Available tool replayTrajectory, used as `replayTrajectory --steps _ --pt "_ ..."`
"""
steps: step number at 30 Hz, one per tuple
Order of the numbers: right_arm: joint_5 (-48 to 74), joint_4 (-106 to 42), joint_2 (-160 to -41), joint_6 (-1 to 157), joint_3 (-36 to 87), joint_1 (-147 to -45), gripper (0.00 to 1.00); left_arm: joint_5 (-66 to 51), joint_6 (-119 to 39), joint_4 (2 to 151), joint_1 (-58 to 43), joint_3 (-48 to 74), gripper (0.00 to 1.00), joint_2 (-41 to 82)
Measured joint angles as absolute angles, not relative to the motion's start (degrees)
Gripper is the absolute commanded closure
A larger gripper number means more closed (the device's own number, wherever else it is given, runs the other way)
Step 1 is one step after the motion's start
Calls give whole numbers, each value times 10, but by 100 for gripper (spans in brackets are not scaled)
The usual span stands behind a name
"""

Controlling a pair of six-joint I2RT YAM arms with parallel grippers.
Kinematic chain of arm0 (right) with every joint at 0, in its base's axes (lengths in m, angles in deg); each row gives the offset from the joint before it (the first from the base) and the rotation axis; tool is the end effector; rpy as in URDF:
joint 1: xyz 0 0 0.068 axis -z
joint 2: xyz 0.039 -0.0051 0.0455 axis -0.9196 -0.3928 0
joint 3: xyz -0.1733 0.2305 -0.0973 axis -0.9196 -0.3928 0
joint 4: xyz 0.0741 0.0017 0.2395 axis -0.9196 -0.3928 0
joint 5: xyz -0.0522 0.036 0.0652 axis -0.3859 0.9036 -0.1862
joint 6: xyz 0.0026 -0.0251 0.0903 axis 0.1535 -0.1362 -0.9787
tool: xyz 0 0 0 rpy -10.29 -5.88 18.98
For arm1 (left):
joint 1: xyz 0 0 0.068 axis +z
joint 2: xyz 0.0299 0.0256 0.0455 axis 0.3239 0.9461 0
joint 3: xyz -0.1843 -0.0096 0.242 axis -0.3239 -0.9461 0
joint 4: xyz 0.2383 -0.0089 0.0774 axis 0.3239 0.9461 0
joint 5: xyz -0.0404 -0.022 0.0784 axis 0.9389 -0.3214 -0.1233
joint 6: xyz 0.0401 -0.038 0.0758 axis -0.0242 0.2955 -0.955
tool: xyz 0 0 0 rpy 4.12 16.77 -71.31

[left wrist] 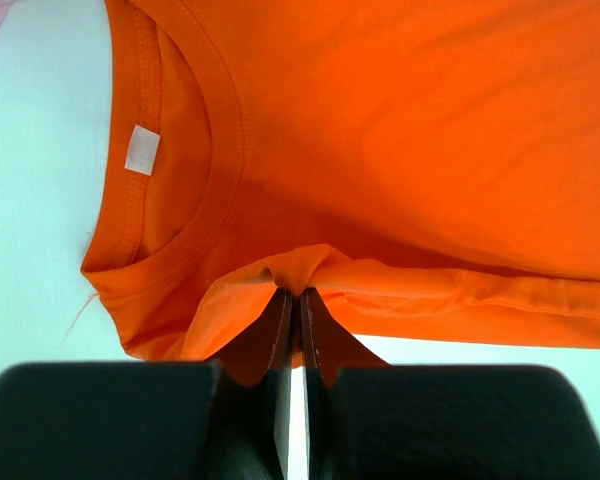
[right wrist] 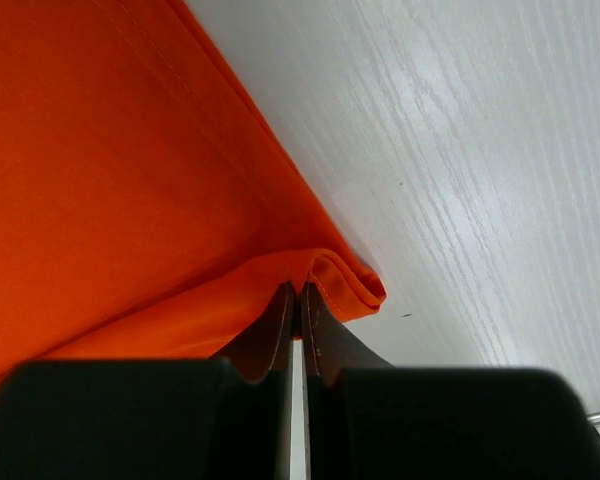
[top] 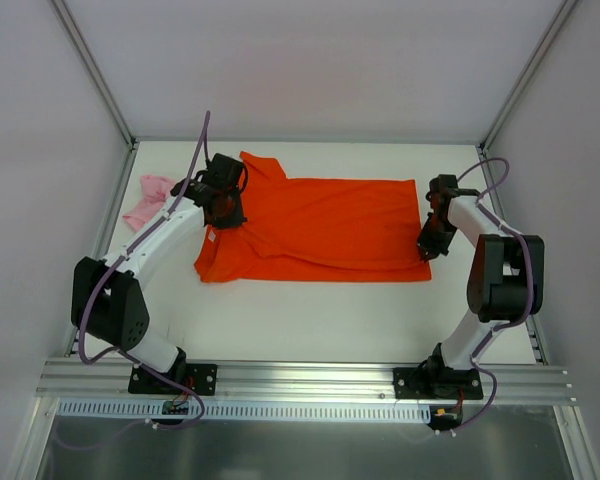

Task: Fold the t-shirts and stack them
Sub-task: Fold the flattened tshirt in 1/3 of the way

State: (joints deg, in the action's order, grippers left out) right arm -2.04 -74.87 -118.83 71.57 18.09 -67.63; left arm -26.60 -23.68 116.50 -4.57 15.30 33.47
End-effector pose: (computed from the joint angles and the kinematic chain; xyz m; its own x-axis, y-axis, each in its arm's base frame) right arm 0.3413 -0.0060 0.1816 -0.9351 0.2156 -0.2812 0.2402 0.9691 -0.0558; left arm 0.3264 -0.1244 0.2888 -0.7691 -0.1747 -0.6148 -0.0918 0.9821 -0.1642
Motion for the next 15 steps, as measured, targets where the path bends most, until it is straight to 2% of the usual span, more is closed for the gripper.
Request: replayTrajectory --steps 15 --pt "-29 -746 -1200 700 194 -676 99 -262 -261 1144 -35 175 100 377"
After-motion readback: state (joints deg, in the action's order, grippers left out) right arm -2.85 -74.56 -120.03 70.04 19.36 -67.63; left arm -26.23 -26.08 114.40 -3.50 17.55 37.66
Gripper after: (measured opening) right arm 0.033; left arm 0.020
